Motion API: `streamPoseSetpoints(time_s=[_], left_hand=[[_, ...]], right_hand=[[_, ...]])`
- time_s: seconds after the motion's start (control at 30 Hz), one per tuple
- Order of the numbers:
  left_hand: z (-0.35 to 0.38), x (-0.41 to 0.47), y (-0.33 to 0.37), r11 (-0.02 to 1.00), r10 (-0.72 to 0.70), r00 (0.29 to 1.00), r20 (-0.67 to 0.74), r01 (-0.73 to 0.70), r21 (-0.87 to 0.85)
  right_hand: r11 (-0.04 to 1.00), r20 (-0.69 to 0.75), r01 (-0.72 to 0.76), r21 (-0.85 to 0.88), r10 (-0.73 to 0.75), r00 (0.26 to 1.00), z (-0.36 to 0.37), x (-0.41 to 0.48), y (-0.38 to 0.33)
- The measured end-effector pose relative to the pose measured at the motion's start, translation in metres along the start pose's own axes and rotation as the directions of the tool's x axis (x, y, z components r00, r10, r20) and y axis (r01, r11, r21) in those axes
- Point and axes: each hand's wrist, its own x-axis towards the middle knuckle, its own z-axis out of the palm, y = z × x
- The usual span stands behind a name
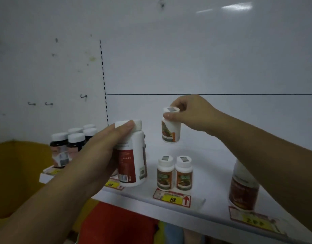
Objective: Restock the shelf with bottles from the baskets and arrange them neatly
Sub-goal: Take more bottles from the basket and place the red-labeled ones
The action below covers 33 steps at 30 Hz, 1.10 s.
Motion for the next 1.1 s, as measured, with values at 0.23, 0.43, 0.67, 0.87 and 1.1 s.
streamPoseSetpoints(time_s=[0.23,0.43,0.67,0.87,1.1], left_hand=[[-0.018,0.044,-0.016,0.999,-0.025,0.994,0.106,0.029,-0.031],[-0.027,0.067,-0.035,0.996,-0.064,0.971,0.230,0.076,-0.047],[-0.028,0.080,-0.048,0.975,-0.105,0.931,0.349,0.166,-0.149],[-0.021,0.083,-0.040,0.860,-0.115,0.896,0.429,0.306,-0.409],[0.029,0.067,-0.034,0.845,-0.026,0.842,0.539,0.307,-0.438]], right_hand=[[0.960,0.228,-0.273,-0.069,0.282,0.932,0.035,0.029,0.041],[0.903,0.312,-0.388,-0.185,0.429,0.848,0.057,0.019,0.063],[0.867,0.274,-0.425,-0.261,0.488,0.828,0.062,0.002,0.060],[0.951,0.062,-0.299,-0.076,0.304,0.951,0.021,-0.005,0.007],[0.997,0.178,-0.082,-0.001,0.081,0.981,-0.023,-0.045,-0.053]])
